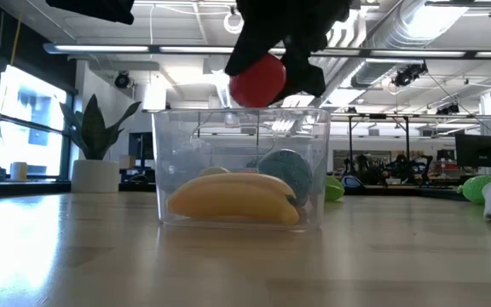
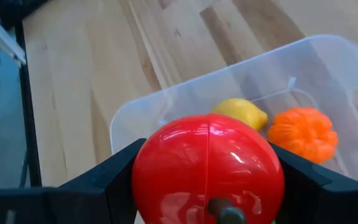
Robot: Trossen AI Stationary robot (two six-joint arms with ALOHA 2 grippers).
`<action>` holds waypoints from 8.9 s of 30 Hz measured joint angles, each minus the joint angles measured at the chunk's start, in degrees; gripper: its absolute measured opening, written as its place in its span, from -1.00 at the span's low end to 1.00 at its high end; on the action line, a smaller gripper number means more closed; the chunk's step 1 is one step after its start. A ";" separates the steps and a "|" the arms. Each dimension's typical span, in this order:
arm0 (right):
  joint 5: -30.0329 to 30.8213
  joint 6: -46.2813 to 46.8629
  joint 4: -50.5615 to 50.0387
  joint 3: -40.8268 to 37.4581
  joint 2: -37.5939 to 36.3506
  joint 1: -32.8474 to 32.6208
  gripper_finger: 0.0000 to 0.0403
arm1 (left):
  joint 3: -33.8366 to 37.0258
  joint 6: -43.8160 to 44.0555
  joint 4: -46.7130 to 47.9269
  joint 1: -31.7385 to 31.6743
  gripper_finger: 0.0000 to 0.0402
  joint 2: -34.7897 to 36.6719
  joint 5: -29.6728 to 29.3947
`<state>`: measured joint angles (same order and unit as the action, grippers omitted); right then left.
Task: Pick and placing Produce into tupperware
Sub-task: Put the apple into the transparent bin, then put the starfruit into the transparent bin
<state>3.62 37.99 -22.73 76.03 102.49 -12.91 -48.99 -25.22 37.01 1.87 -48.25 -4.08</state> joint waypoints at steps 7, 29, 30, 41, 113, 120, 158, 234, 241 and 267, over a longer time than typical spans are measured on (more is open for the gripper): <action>-3.55 -3.12 0.78 0.00 3.05 -0.02 0.28 | 0.00 0.01 0.02 0.00 -0.45 0.00 -0.02; -5.63 -9.30 3.99 0.00 9.32 -0.26 0.28 | 0.01 0.00 0.00 0.02 -0.45 0.00 -0.02; -5.56 -9.56 3.94 0.00 9.32 -0.26 0.28 | 0.00 0.00 0.00 0.01 -0.45 0.01 -0.01; -4.66 -12.17 3.29 0.00 9.32 -0.28 0.28 | 0.02 -0.01 0.00 0.01 -0.45 0.00 0.00; -2.98 -21.93 4.51 -0.02 10.13 -0.28 0.61 | 0.00 0.00 0.02 0.02 -0.45 0.01 0.00; -1.89 -22.02 4.56 -0.02 10.10 -0.28 0.70 | 0.01 -0.01 0.02 0.01 -0.45 0.02 0.00; 15.46 -4.43 -67.32 38.23 5.08 20.28 0.71 | 0.00 0.01 0.00 0.00 -0.45 0.00 0.00; -14.48 -66.57 -19.08 -7.89 4.06 46.27 0.71 | 0.00 0.01 0.02 0.00 -0.45 0.00 0.00; -14.87 -66.57 -17.54 -7.89 5.16 46.27 0.71 | 0.00 -0.01 0.00 0.00 -0.45 0.00 0.00; -15.94 -65.02 -16.76 -7.89 6.78 46.25 0.71 | 0.01 0.00 0.00 0.02 -0.45 0.01 0.00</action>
<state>-12.32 -27.03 -39.49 68.14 109.27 33.34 -48.98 -25.22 37.01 1.89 -48.24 -4.08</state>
